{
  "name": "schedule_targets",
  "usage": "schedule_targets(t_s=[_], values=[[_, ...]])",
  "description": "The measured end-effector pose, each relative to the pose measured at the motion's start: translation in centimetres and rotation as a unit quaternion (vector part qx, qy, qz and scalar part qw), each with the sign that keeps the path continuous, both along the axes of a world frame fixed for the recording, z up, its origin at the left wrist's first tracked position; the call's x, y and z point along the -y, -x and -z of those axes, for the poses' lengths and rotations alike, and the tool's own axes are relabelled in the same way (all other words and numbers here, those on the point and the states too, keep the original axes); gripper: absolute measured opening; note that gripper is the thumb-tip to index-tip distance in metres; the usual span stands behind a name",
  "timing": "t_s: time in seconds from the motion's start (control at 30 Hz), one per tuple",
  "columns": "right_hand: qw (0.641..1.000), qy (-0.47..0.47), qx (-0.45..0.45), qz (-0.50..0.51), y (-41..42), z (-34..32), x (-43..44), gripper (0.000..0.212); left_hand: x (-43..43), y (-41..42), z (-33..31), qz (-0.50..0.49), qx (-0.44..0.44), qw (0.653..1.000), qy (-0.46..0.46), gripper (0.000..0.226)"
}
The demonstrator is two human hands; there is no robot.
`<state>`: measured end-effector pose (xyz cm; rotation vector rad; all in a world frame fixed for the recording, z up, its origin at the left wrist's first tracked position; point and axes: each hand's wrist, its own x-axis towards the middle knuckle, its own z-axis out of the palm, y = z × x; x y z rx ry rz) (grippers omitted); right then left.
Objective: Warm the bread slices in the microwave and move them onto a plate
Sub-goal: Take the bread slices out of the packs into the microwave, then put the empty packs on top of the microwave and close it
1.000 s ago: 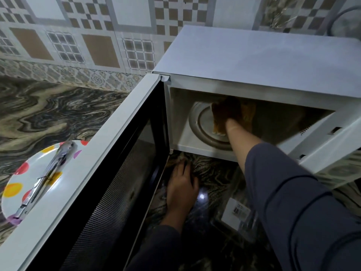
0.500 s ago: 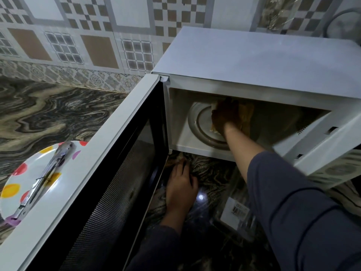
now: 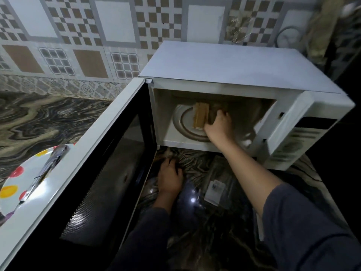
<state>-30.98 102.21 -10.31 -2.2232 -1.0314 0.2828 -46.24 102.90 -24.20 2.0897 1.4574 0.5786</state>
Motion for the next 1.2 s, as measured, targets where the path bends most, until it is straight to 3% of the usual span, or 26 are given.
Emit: schedule_targets(t_s=[0.13, 0.27, 0.4, 0.47, 0.6, 0.67, 0.9, 1.2], values=[[0.999, -0.032, 0.013, -0.004, 0.8, 0.9, 6.1, 0.03, 2.3, -0.4, -1.8, -0.062, 0.095, 0.99, 0.084, 0.021], [0.999, -0.042, 0.003, 0.022, 1.9, 2.6, 12.0, 0.03, 5.7, -0.3, -3.1, -0.061, 0.162, 0.968, 0.181, 0.033], [0.998, 0.008, 0.006, 0.064, 4.1, 5.2, 16.3, 0.038, 8.5, -0.2, -4.0, -0.037, 0.286, 0.903, 0.319, 0.039], [0.996, 0.061, -0.025, 0.064, 5.2, 6.4, 17.6, 0.045, 9.8, 0.3, -3.7, -0.038, 0.295, 0.886, 0.355, 0.033], [0.982, 0.135, -0.108, 0.073, 6.2, 7.6, 19.2, 0.052, 11.7, 1.1, -2.7, -0.022, 0.271, 0.891, 0.364, 0.023], [0.976, 0.154, -0.138, 0.073, 6.3, 8.1, 19.7, 0.048, 12.4, 1.2, -2.4, -0.033, 0.289, 0.876, 0.385, 0.024], [0.958, 0.066, -0.261, 0.101, 6.3, 10.3, 20.6, 0.022, 14.5, 1.8, -2.0, -0.056, 0.326, 0.859, 0.392, 0.02], [0.892, 0.009, -0.42, 0.168, 6.1, 11.4, 22.1, 0.021, 15.6, 2.8, -1.3, -0.072, 0.305, 0.862, 0.398, 0.017]])
